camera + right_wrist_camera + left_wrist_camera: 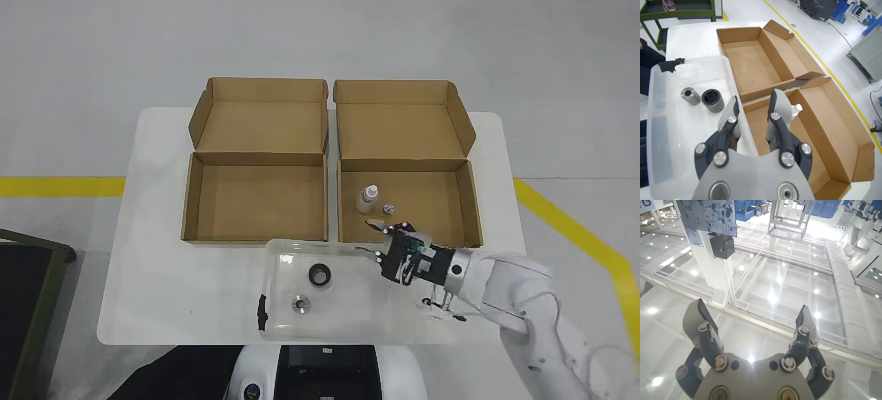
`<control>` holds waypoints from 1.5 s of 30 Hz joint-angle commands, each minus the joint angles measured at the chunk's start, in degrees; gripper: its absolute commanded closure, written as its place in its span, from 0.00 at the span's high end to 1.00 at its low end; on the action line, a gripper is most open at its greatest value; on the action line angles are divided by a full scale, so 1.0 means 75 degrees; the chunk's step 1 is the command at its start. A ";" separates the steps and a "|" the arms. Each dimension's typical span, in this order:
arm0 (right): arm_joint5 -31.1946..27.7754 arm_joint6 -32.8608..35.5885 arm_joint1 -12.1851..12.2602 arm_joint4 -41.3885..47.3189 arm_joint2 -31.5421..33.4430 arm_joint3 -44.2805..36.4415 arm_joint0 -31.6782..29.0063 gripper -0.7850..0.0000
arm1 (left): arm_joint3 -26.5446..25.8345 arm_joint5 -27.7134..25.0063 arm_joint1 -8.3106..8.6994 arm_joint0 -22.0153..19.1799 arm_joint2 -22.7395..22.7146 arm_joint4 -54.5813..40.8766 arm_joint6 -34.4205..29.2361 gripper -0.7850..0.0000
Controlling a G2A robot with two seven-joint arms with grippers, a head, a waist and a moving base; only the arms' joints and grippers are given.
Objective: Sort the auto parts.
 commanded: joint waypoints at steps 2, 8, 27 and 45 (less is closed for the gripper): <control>-0.0051 0.0009 -0.0008 -0.0078 -0.0254 -0.0027 -0.0002 0.39 | 0.0000 0.0000 0.0000 0.0000 0.0000 0.0000 0.0000 1.00; -0.0155 0.0089 -0.0046 -0.0298 -0.0989 0.0028 0.0021 0.38 | 0.0000 0.0000 0.0000 0.0000 0.0000 0.0000 0.0000 1.00; -0.0073 -0.0592 -0.0122 -0.1116 -0.1974 0.1127 0.0458 0.44 | 0.0000 0.0000 0.0000 0.0000 0.0000 0.0000 0.0000 1.00; 0.0318 -0.0903 -0.0303 -0.1405 -0.2804 0.2174 0.1112 0.55 | 0.0000 0.0000 0.0000 0.0000 0.0000 0.0000 0.0000 1.00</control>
